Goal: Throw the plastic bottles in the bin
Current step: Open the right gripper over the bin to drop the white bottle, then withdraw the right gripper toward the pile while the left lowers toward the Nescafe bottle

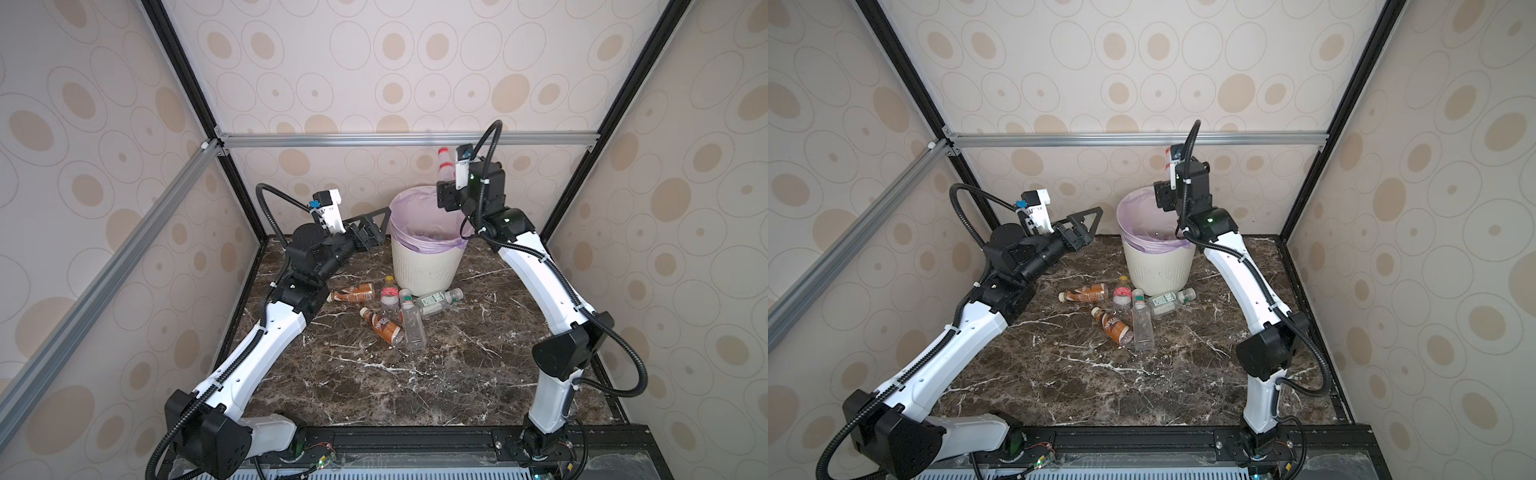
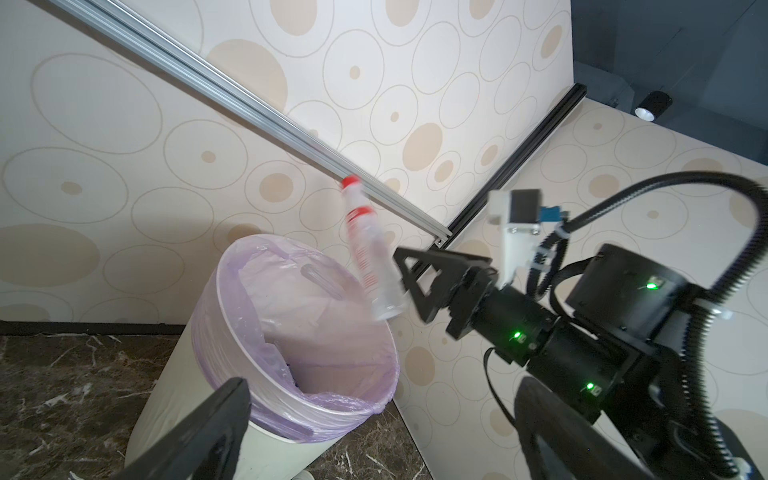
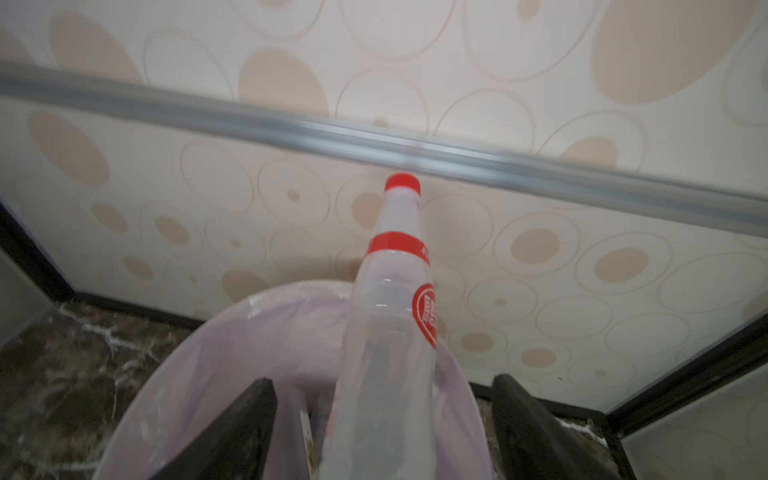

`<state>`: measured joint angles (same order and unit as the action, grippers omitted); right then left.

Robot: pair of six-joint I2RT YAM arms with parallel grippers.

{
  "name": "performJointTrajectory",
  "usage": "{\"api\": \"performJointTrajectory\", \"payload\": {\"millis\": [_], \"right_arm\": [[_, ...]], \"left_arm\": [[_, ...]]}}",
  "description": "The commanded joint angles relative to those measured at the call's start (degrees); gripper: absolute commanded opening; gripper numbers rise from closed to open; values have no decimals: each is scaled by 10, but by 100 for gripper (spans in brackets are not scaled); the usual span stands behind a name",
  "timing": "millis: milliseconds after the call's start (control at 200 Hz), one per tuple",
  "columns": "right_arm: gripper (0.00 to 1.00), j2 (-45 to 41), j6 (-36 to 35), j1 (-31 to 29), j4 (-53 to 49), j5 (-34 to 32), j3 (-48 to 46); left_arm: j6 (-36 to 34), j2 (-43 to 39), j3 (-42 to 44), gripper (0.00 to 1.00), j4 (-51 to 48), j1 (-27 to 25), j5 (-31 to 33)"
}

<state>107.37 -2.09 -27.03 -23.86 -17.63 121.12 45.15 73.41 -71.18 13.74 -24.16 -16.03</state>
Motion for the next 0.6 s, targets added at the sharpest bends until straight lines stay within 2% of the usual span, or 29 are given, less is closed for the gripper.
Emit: {"api": "performJointTrajectory", "payload": {"millis": [0, 595], "right_arm": [[99, -78, 14, -7, 12, 9, -30], [99, -88, 6, -9, -13, -3, -12]], "left_arm": [[-7, -2, 0, 99, -5, -3, 8], [9, 1, 4, 99, 2, -4, 3]]}}
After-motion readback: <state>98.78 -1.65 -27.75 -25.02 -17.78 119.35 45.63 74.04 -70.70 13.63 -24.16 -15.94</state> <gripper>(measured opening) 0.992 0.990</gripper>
